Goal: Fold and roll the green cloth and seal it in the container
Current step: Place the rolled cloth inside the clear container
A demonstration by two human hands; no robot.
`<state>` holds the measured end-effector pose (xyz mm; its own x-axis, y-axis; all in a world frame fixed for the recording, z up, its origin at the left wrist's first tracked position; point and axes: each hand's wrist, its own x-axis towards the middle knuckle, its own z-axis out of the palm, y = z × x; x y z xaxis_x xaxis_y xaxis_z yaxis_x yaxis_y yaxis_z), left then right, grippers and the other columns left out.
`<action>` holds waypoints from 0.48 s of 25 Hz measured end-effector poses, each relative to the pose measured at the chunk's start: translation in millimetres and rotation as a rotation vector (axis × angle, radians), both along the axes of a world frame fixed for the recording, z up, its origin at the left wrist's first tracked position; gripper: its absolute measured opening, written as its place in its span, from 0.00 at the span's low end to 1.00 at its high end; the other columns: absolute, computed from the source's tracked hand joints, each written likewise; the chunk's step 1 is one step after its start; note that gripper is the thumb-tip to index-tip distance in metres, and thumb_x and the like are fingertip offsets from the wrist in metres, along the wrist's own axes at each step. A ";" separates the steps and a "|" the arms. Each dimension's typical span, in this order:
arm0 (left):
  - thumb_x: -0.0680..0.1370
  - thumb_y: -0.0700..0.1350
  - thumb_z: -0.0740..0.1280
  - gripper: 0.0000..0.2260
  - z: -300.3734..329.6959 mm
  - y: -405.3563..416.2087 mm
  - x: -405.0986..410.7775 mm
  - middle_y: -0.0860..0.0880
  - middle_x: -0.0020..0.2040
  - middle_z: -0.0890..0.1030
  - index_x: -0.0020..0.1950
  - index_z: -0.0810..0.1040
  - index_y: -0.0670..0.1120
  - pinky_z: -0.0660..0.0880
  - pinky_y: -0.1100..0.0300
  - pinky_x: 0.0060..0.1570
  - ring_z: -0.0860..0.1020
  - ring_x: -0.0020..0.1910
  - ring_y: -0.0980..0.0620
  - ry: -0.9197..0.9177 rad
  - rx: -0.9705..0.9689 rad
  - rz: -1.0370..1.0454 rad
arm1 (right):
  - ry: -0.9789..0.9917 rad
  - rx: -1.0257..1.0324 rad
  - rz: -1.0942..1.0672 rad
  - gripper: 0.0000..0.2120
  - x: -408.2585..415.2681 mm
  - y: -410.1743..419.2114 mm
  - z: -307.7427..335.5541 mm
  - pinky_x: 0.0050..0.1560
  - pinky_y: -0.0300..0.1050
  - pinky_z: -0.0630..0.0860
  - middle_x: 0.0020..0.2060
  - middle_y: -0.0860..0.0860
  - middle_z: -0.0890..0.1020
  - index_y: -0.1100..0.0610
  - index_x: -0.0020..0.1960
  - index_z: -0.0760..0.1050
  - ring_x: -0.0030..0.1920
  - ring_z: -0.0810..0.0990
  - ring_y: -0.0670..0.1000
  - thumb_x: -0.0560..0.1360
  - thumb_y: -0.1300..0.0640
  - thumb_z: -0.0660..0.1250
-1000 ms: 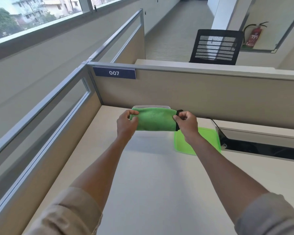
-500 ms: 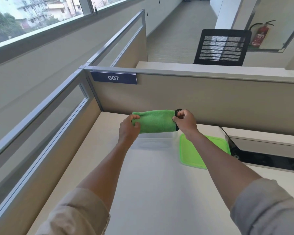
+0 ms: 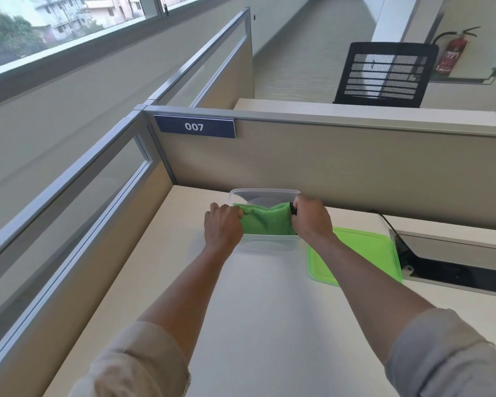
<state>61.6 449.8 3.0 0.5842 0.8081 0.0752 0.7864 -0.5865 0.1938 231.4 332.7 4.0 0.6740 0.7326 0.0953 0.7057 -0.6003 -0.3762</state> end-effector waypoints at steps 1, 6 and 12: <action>0.74 0.36 0.61 0.19 1.2 -0.3 1.7 0.46 0.52 0.81 0.59 0.83 0.52 0.69 0.52 0.49 0.73 0.54 0.42 0.046 0.022 -0.008 | -0.065 -0.045 0.012 0.10 -0.6 1.2 0.6 0.38 0.49 0.73 0.42 0.60 0.81 0.60 0.50 0.73 0.44 0.79 0.62 0.70 0.67 0.63; 0.77 0.39 0.63 0.16 9.2 2.8 9.2 0.45 0.57 0.76 0.62 0.80 0.50 0.69 0.54 0.48 0.75 0.56 0.43 0.289 0.041 -0.055 | -0.242 -0.254 0.062 0.13 -4.0 2.3 -0.2 0.39 0.47 0.66 0.45 0.58 0.82 0.58 0.56 0.72 0.48 0.80 0.61 0.72 0.66 0.64; 0.75 0.40 0.65 0.17 13.4 4.5 8.6 0.47 0.59 0.80 0.63 0.79 0.49 0.73 0.55 0.51 0.78 0.59 0.44 0.413 0.009 -0.080 | -0.174 -0.332 0.085 0.09 -9.1 -3.7 -3.6 0.39 0.44 0.68 0.46 0.56 0.83 0.58 0.47 0.79 0.47 0.82 0.60 0.73 0.66 0.62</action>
